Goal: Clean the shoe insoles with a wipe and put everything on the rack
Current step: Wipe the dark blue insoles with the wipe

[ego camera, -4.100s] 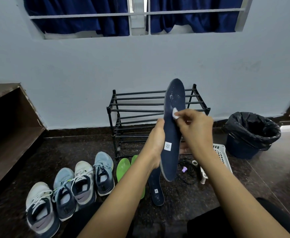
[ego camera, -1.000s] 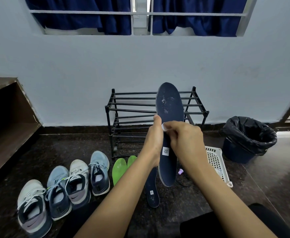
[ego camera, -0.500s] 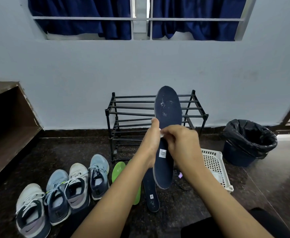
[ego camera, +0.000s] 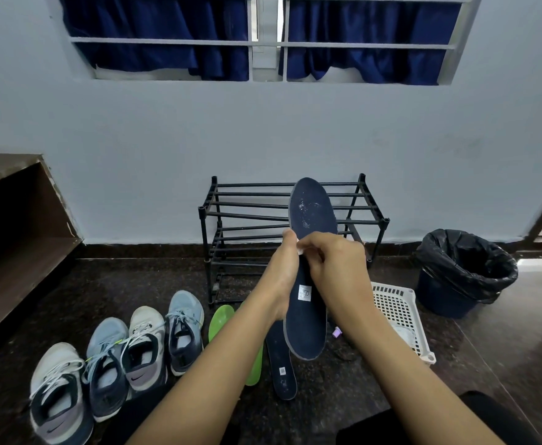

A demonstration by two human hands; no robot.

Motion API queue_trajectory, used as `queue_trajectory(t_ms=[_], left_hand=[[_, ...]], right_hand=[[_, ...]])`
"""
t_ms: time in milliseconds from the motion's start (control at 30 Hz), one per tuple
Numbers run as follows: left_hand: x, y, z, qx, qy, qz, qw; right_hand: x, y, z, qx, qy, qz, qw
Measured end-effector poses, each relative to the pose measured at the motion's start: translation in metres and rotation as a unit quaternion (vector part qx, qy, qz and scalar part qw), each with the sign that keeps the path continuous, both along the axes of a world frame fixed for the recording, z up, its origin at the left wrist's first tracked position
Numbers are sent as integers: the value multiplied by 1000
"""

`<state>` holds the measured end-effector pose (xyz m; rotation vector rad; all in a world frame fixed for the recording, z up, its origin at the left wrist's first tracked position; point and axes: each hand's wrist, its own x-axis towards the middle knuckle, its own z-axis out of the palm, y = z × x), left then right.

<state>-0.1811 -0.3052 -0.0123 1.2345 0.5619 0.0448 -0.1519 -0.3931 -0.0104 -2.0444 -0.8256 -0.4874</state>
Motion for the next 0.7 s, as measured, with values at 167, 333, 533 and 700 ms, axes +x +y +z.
queue_trajectory(t_ms=[167,333,533,700], left_hand=[[-6,-10,-2,7,10,-5,1000],[-9,-7,5,-9,3,3,1000],[-12,-9,8,-8,8,22,1000],[-14,-15,5,2,-8,6,1000]], right_hand=[[9,0,5,5,0,-14,1000],[3,0,7,19,17,-12,1000],[-1,2,7,3,16,-12,1000],[5,0,13,22,18,-31,999]])
